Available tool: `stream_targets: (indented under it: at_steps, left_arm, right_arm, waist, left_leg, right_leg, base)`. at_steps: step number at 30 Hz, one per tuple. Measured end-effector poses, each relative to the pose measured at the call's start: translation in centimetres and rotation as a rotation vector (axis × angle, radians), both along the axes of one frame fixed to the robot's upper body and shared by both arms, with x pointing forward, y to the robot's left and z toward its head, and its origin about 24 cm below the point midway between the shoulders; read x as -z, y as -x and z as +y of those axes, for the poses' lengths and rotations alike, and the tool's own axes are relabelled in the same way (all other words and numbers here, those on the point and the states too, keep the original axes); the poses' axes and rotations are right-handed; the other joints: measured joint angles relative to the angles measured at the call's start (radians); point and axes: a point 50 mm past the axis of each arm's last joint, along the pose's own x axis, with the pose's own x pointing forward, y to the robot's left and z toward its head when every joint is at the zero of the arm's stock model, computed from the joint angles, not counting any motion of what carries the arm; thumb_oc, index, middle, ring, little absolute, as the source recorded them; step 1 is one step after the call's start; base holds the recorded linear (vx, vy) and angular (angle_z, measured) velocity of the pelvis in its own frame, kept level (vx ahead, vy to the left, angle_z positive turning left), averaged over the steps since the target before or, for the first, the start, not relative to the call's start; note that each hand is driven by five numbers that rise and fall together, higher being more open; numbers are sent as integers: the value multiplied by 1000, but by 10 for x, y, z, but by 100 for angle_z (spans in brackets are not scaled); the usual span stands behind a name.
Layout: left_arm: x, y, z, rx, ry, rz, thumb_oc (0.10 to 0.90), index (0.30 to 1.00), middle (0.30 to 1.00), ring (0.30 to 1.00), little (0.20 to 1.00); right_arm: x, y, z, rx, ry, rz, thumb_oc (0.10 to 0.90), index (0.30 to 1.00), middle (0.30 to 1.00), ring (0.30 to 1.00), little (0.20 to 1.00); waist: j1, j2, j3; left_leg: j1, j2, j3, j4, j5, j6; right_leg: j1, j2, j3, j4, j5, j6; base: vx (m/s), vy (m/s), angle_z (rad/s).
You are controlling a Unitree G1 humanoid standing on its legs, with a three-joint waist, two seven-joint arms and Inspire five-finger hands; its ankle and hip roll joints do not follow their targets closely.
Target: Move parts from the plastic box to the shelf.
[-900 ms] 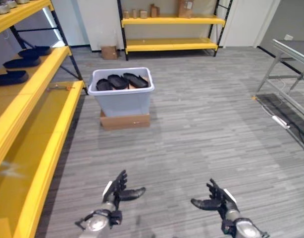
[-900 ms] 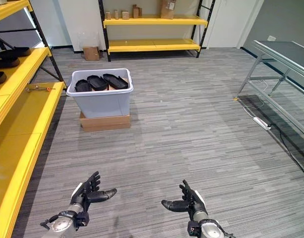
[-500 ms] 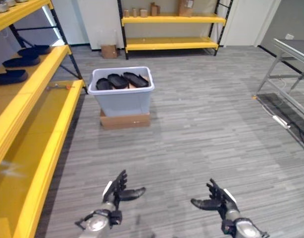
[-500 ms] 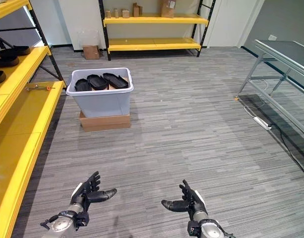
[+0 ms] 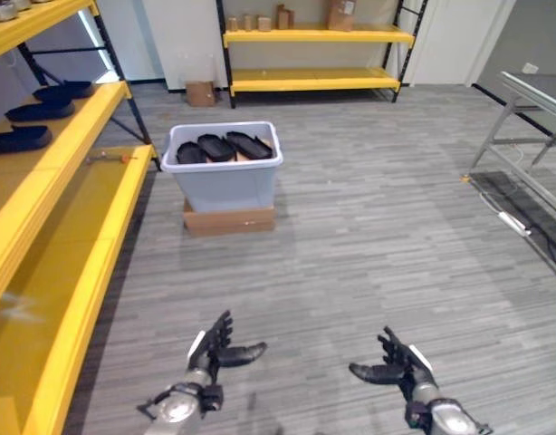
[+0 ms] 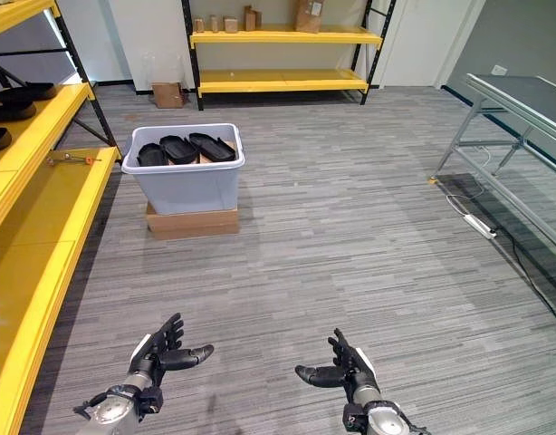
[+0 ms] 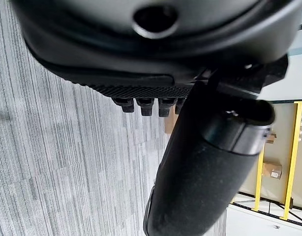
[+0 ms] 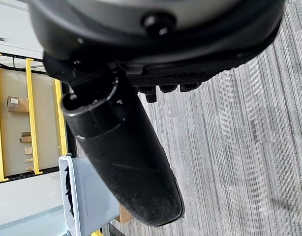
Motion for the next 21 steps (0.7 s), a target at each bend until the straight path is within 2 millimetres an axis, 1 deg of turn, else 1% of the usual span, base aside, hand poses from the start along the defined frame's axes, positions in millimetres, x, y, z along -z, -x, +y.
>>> stream_targets:
  at_steps: [10, 11, 12, 13, 14, 16, 18, 19, 21]
  left_arm:
    - [-1, -2, 0, 1, 0, -7, 900, 1000, 1000, 1000, 1000]
    - [-3, -5, -1, 3, 0, -19, 900, 1000, 1000, 1000, 1000]
    - [-6, -12, -3, 12, 0, -40, 900, 1000, 1000, 1000, 1000]
    - [-9, -17, -4, 20, 0, -52, 900, 1000, 1000, 1000, 1000]
    - [-10, -18, -5, 22, 1, -57, 900, 1000, 1000, 1000, 1000]
    - [-10, -19, -5, 22, 1, -60, 900, 1000, 1000, 1000, 1000]
    - [-10, -19, -5, 23, 1, -60, 900, 1000, 1000, 1000, 1000]
    - [-10, -19, -5, 22, 1, -62, 900, 1000, 1000, 1000, 1000]
    - [-10, -19, -4, 23, 1, -63, 900, 1000, 1000, 1000, 1000]
  right_arm:
    - [-2, -2, 0, 0, 11, -17, 900, 1000, 1000, 1000, 1000]
    - [-3, -4, 0, -1, 11, -25, 900, 1000, 1000, 1000, 1000]
    - [-5, -6, -1, 1, 15, -39, 900, 1000, 1000, 1000, 1000]
    - [-5, -8, -2, 4, 16, -44, 900, 1000, 1000, 1000, 1000]
    - [-6, -8, -2, 4, 16, -46, 900, 1000, 1000, 1000, 1000]
    - [-8, -11, -2, 3, 17, -58, 900, 1000, 1000, 1000, 1000]
    - [-11, -17, -2, -1, 19, -77, 900, 1000, 1000, 1000, 1000]
    - [-13, -20, -1, -6, 18, -89, 900, 1000, 1000, 1000, 1000]
    - [-16, -26, -1, -13, 18, -108, 900, 1000, 1000, 1000, 1000]
  waist:
    - [0, -1, 4]
    - [0, -4, 14]
    - [-2, -5, 34]
    - [-5, -7, 46]
    - [-6, -8, 48]
    - [-6, -5, 53]
    - [-10, 4, 67]
    - [-17, 7, 73]
    - [-17, 13, 80]
  left_leg:
    - [-3, -1, -3, 1, 0, 1]
    - [-22, -4, -3, 24, 2, 5]
    - [-40, -6, -12, 54, -8, 2]
    - [-42, -8, -20, 54, -8, 2]
    - [-50, -8, -19, 55, -13, -5]
    - [-57, -9, -19, 60, -14, -3]
    - [-54, -12, -18, 65, -16, 3]
    - [-57, -20, -17, 78, -24, 11]
    - [-67, -23, -5, 102, -36, 26]
  right_leg:
    - [-3, 0, -2, 1, -1, -2]
    - [-12, 0, -5, 15, -6, -7]
    - [-20, 0, -19, 32, -14, -10]
    - [-22, -1, -28, 34, -14, -10]
    - [-33, 0, -26, 42, -16, -10]
    - [-46, 0, -27, 59, -21, -9]
    - [-51, 0, -25, 80, -32, -6]
    - [-57, -4, -26, 98, -43, -3]
    - [-77, -4, -19, 141, -65, 3]
  base:
    - [-19, 10, 0]
    - [-84, 62, 15]
    - [-7, 54, 27]
    - [-4, 84, 23]
    - [4, 98, 10]
    - [2, 98, -2]
    - [-3, 128, -2]
    - [3, 150, -5]
    - [19, 171, -9]
